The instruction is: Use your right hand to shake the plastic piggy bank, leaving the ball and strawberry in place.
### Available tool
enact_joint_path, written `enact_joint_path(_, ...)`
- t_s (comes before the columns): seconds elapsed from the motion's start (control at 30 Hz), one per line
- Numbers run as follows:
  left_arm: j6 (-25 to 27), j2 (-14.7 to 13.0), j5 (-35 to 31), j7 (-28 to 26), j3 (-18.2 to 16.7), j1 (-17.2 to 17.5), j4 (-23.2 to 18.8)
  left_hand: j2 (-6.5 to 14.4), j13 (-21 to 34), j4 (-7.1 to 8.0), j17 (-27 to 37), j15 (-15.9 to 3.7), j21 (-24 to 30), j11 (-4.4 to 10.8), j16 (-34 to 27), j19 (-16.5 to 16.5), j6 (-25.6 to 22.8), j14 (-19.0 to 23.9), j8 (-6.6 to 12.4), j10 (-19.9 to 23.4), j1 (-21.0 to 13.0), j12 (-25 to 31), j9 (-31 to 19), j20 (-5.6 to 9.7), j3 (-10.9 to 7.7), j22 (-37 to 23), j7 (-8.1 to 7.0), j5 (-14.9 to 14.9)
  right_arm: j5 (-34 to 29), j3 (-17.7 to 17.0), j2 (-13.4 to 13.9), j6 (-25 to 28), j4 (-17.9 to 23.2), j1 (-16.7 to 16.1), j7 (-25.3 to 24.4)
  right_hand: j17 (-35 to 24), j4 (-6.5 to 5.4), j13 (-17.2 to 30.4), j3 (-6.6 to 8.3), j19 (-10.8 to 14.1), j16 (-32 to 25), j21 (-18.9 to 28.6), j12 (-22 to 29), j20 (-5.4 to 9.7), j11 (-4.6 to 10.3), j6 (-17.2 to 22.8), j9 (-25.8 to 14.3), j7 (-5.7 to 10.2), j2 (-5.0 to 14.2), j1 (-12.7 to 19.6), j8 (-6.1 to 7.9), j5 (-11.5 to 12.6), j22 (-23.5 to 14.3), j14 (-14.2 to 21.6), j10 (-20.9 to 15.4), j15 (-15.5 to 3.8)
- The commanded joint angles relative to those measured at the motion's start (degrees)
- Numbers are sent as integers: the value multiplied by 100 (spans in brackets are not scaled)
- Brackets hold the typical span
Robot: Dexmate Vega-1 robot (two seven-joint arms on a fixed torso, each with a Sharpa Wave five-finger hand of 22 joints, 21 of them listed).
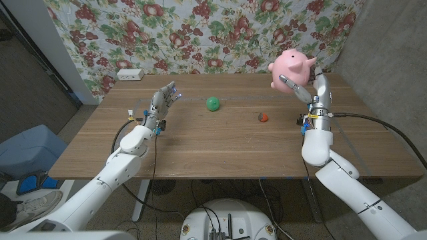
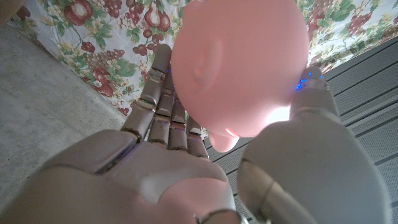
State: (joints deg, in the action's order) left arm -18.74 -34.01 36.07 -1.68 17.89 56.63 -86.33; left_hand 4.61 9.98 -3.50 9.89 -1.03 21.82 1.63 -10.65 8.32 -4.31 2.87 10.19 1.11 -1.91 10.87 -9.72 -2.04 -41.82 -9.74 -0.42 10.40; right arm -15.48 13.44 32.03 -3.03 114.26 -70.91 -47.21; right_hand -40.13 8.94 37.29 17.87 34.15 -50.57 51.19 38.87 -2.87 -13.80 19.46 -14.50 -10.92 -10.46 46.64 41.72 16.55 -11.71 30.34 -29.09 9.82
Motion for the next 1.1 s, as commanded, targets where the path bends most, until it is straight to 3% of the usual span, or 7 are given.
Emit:
enact_joint_path(0.03, -11, 14, 20, 45, 7, -40, 63, 205, 24, -34, 17, 7, -26, 13, 15, 66, -18, 67, 20, 2, 54, 13, -23, -9, -21, -14, -13, 27, -257, -44, -461, -314, -290, 39, -574, -3013, 18, 1411, 1894, -326, -855, 40, 879, 327, 1749, 3738, -918, 770, 832, 407, 342, 1714, -16, 2124, -2993, -2185)
enact_joint_path(0.23, -13, 8, 34, 44, -2, -23, 53, 206, 24, -34, 17, 6, -40, 4, 17, 73, -17, 63, 20, 2, 54, 13, -23, -14, -20, -15, -13, 27, -273, -51, -490, -340, -281, 24, -545, -3012, 15, 1423, 1899, -336, -864, 76, 885, 330, 1753, 3737, -927, 763, 837, 400, 347, 1713, -11, 2127, -2985, -2184)
enact_joint_path(0.63, -40, -2, 33, 47, -10, 11, 31, 208, 23, -35, 16, 13, -68, 8, 17, 81, -16, 67, 19, -1, 53, 12, -23, -9, -20, -15, -18, 27, -240, -99, -290, -270, -114, -81, -121, -3010, 15, 1453, 1912, -363, -869, 138, 897, 347, 1780, 3725, -931, 778, 834, 386, 345, 1715, -1, 2120, -2968, -2185)
enact_joint_path(1.1, -45, -48, 21, 3, -42, 96, -87, 207, 23, -36, 16, 9, -100, 3, 16, 90, -25, 69, 22, -2, 54, 12, -23, -19, -18, -16, -17, 27, 306, -232, 453, 634, 638, -234, 1479, -3005, 18, 1413, 1934, -400, -862, 225, 873, 353, 1769, 3722, -925, 776, 828, 371, 343, 1707, 12, 2102, -2971, -2186)
